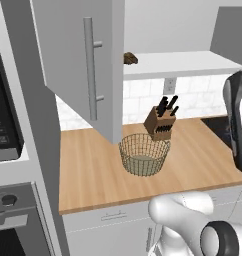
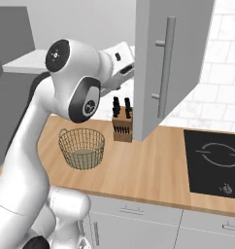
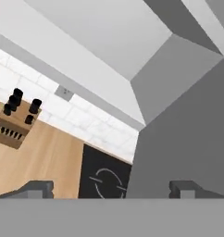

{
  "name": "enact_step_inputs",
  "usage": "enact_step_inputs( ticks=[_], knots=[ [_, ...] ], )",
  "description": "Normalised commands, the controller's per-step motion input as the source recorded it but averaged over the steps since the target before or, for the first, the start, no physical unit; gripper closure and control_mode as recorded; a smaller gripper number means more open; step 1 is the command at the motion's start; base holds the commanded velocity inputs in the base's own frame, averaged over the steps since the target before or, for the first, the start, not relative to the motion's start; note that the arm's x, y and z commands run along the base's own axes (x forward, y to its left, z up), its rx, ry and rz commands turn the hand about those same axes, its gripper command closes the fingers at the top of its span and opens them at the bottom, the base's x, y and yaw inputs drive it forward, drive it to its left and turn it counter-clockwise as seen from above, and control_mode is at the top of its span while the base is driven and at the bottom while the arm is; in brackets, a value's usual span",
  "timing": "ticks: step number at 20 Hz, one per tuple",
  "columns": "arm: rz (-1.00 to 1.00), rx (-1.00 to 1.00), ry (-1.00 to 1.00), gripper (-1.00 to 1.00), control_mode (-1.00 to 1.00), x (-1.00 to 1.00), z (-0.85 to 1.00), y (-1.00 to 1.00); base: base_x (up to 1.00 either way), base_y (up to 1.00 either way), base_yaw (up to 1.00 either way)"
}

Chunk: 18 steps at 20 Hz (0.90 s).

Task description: Open the cabinet, pick up the bread from the cabinet and place it in the basket. Then move the basket to the dining counter.

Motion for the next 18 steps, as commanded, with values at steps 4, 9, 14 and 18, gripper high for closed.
enact_step_inputs(
  ticks=[4,9,14,18],
  knots=[
    [0.14,0.23,-0.06,-1.00,-1.00,0.00,-0.23,0.97,0.00,0.00,0.00],
    [0.13,0.22,0.00,-1.00,-1.00,0.00,0.02,1.00,0.00,0.00,0.00],
    [0.11,0.28,0.04,-1.00,-1.00,0.05,0.19,1.00,0.00,0.00,0.00],
    [0.04,0.30,0.07,-1.00,-1.00,0.40,0.11,1.00,0.00,0.00,0.00]
  ],
)
